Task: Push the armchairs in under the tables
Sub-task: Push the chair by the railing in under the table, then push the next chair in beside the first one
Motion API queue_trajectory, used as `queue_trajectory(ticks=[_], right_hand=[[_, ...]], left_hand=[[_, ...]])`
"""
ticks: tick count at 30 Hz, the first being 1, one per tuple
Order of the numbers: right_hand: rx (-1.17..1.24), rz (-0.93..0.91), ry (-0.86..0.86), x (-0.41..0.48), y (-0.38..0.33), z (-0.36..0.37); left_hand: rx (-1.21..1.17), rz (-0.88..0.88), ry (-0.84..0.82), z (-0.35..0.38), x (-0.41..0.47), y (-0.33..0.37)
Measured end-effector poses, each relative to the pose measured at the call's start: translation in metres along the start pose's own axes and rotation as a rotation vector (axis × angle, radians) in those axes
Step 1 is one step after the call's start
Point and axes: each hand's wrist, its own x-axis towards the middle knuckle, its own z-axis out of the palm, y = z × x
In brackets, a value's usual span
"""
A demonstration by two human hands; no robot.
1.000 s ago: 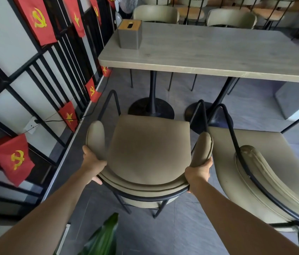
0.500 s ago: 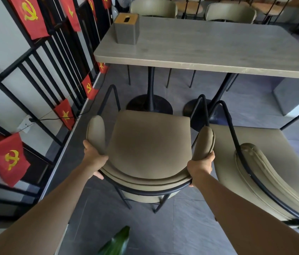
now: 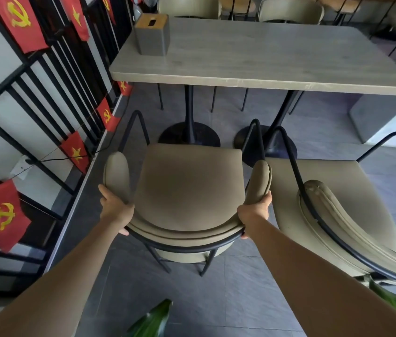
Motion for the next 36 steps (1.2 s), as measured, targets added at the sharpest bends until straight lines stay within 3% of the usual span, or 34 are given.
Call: queue_trajectory(ticks=[5, 9, 12, 18, 23, 27, 31, 33, 36], right_hand=[[-0.131, -0.160, 0.016, 0.000, 0.006, -0.009], [-0.233, -0.261, 0.036, 0.001, 0.000, -0.031], [-0.237, -0.285, 0.050, 0.002, -0.007, -0.060], [-0.222, -0.307, 0.099, 0.013, -0.028, -0.133], [-0.253, -0.346, 0.110, 0.045, -0.031, -0.221], [-0.332, -0.312, 0.175, 0.091, -0.019, -0.307], [-0.543, -0.212, 0.299, 0.134, 0.007, -0.389], [-0.552, -0.105, 0.391, 0.154, 0.020, -0.422], [-0.392, 0.012, 0.453, 0.177, 0.033, -0.455]], left_hand=[[0.227, 0.032, 0.118, 0.013, -0.016, 0.006], [0.448, 0.065, 0.092, 0.038, -0.044, 0.029], [0.551, 0.186, 0.031, 0.065, -0.074, 0.057], [0.395, 0.459, -0.170, 0.132, -0.146, 0.114], [0.331, 0.543, -0.286, 0.223, -0.206, 0.150], [0.300, 0.468, -0.349, 0.306, -0.251, 0.164], [0.132, 0.132, -0.383, 0.373, -0.277, 0.170], [0.050, 0.029, -0.306, 0.396, -0.282, 0.171], [0.057, 0.067, -0.150, 0.414, -0.283, 0.167]])
